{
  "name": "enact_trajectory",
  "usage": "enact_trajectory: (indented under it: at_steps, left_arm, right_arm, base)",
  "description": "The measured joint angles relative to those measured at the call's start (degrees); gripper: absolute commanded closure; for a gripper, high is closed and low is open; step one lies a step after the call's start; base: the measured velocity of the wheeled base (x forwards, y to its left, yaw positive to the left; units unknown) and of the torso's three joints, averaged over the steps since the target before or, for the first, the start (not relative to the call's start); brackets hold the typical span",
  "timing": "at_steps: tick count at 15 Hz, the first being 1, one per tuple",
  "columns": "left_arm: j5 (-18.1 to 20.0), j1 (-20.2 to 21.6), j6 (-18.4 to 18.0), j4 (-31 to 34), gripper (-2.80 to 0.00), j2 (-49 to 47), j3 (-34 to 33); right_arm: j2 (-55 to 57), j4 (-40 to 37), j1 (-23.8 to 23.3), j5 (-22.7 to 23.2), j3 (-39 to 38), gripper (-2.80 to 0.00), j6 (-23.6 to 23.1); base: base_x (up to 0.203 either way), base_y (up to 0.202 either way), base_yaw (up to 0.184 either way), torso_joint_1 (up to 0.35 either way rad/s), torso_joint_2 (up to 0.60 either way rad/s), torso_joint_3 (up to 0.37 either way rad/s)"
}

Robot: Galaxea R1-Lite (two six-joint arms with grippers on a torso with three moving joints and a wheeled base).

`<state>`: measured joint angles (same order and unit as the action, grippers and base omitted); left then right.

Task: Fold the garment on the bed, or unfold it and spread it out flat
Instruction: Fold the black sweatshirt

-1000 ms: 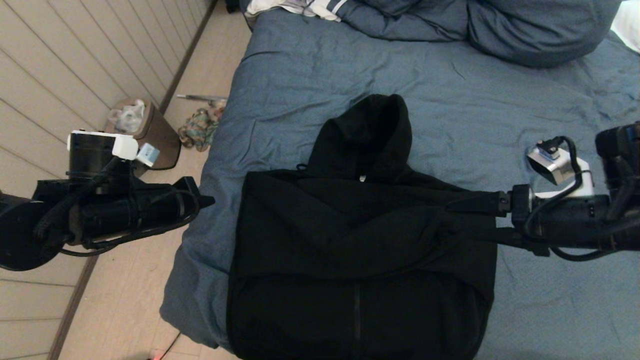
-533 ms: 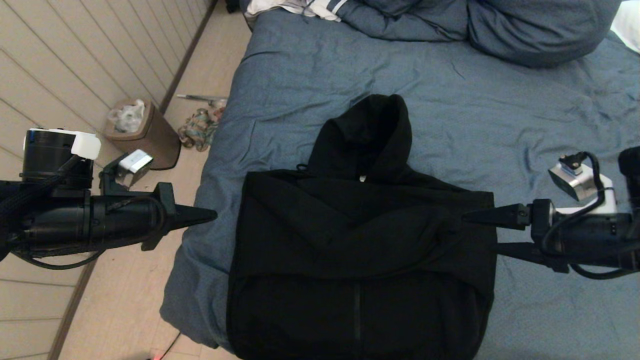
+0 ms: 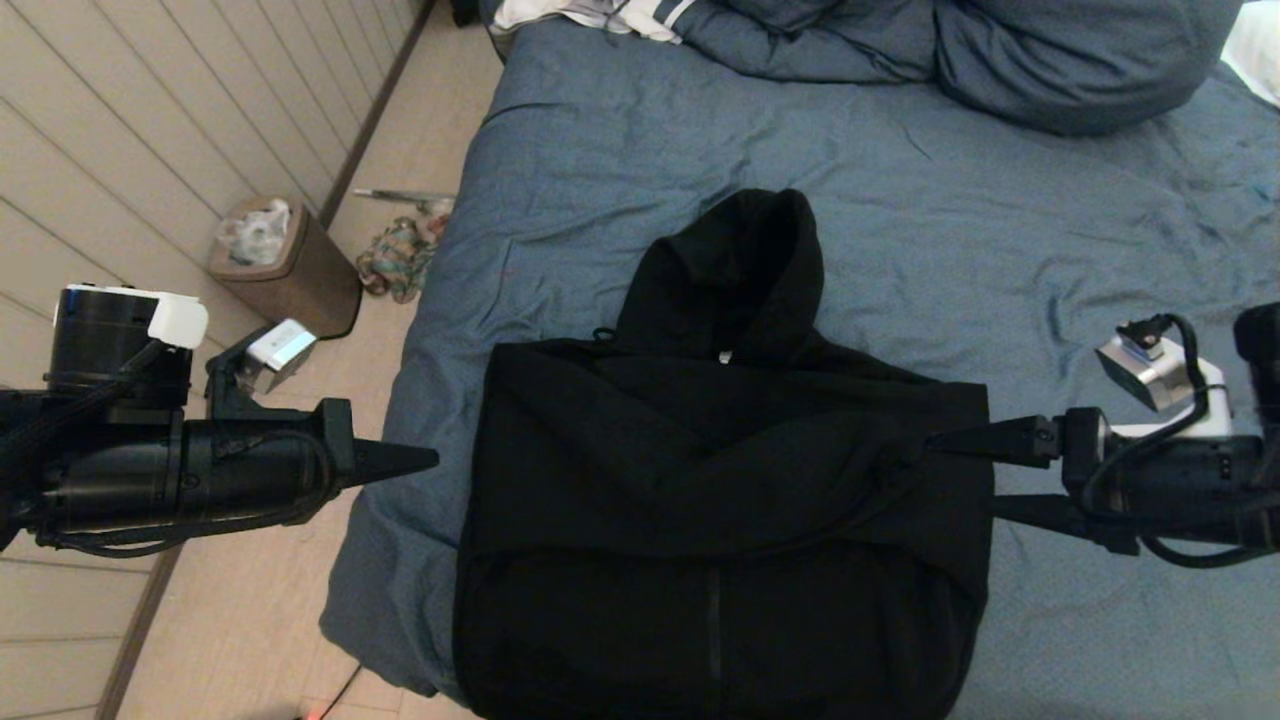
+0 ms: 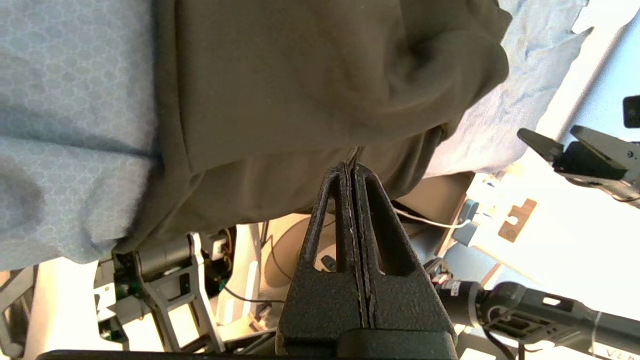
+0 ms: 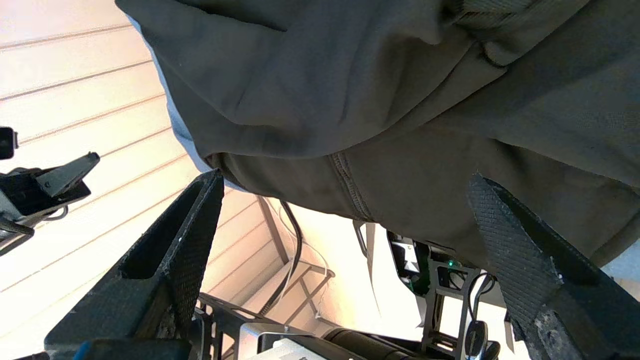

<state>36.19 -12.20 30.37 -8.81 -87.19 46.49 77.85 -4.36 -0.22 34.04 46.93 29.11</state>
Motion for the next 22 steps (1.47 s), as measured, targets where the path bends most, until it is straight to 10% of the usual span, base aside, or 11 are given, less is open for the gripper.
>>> enact_trajectory:
  at_steps: [17,22]
  left_arm:
    - [-3.10,1.60,0.57,-0.41,0.00,-2.08,1.95]
    - [-3.44,2.15,0.69,-1.83,0.00,-4.01,2.43]
  right_arm:
    - [4.18,10.64,-0.83,0.02,-4.27,-2.80,0.82]
    - [6.39,14.92,-0.72,-2.05,5.02,-2.80,0.56]
  base:
    - [0.000,0.000,0.000,0.000,0.00,0.000]
    - [0.000,0.000,0.000,0.000,0.00,0.000]
